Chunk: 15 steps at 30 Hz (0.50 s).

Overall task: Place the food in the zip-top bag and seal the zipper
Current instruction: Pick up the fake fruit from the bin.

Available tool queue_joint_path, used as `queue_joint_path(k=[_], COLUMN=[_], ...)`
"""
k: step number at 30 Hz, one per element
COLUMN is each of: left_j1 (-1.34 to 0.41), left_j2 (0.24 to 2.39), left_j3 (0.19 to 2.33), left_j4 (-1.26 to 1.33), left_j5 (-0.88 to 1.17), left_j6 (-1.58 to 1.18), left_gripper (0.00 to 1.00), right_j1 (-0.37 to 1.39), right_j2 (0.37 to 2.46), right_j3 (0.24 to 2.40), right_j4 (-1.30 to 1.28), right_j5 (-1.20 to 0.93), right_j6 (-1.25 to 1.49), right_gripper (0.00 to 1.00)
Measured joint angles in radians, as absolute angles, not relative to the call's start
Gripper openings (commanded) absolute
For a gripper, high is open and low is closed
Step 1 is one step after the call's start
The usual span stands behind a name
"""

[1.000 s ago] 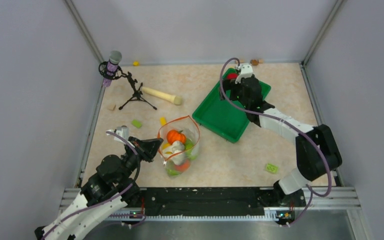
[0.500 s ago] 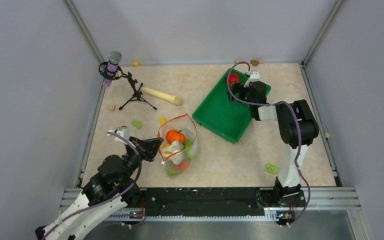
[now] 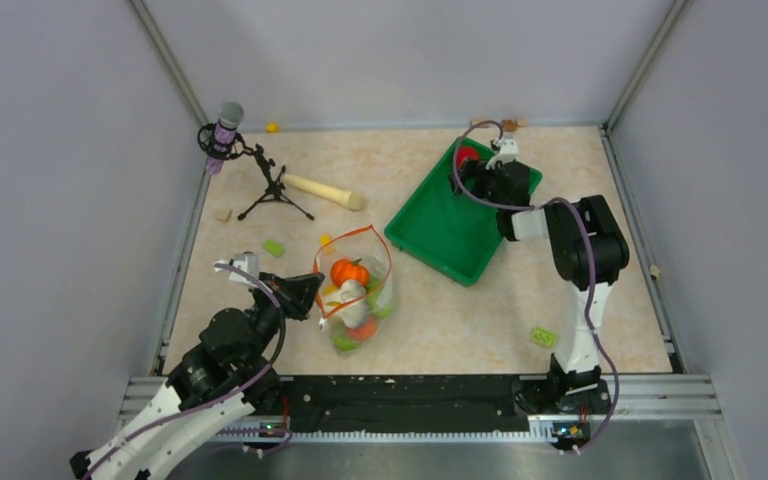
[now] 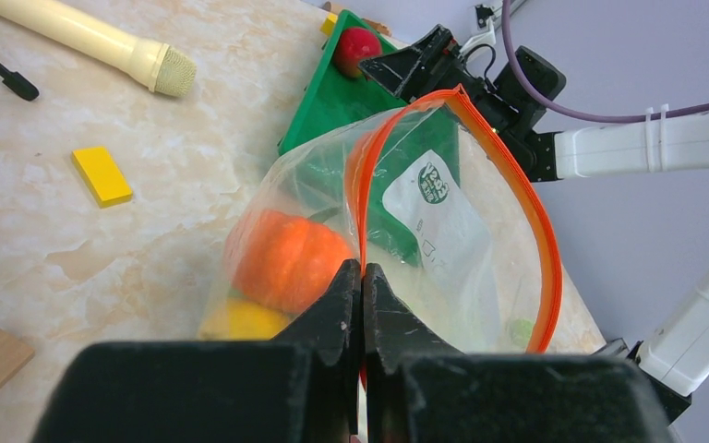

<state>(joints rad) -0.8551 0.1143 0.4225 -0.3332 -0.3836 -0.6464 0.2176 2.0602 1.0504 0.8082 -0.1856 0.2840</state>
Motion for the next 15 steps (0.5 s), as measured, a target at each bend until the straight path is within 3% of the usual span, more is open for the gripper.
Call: queue_joint_path(k=[15], left_j1=[-0.855], left_j2=[0.123], left_j3=[0.422], left_j4=[-0.323], left_j5=[-0.406], left_j6=[-0.643], left_gripper=[0.0], right_j1=[0.187], right_j2=[2.126], right_j3=[1.07], right_j4=[0.872], right_j5=[-0.197], right_j6=[0.422], right_gripper=[0.99])
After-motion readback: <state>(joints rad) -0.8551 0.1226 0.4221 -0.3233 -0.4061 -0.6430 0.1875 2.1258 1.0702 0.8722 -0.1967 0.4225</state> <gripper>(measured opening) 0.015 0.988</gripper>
